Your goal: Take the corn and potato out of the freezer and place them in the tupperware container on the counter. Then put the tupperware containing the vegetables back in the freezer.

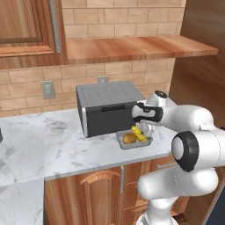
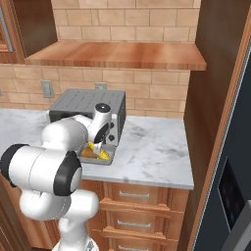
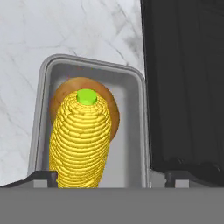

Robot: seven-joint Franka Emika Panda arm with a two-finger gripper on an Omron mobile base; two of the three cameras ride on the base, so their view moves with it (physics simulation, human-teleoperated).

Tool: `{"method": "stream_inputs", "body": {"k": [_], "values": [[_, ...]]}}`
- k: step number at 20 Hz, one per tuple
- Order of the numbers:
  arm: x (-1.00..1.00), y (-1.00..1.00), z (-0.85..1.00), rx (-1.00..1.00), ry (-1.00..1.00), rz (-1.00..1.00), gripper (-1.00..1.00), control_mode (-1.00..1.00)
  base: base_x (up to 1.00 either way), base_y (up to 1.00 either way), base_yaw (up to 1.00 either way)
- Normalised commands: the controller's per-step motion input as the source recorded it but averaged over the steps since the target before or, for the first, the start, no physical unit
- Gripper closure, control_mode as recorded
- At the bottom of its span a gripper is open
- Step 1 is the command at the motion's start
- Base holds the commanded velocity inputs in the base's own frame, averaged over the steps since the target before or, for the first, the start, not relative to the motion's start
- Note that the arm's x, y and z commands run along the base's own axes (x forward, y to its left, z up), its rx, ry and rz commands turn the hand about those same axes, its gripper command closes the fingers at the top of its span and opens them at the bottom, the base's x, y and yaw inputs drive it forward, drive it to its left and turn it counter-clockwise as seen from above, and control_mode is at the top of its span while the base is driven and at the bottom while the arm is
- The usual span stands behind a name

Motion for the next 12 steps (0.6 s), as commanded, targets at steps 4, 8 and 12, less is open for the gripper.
{"method": "stream_inputs", "body": {"k": [4,8,12], "values": [[0.01,0.00,0.44,0.00,0.00,0.00,-1.00,-1.00,0.00,0.00,0.00],[-0.45,-0.01,0.32,-0.03,0.10,-0.01,-1.00,-1.00,0.00,0.00,0.00],[-0.29,-0.26,0.00,0.08,0.22,-0.30,-1.00,-1.00,0.00,0.00,0.00]]}}
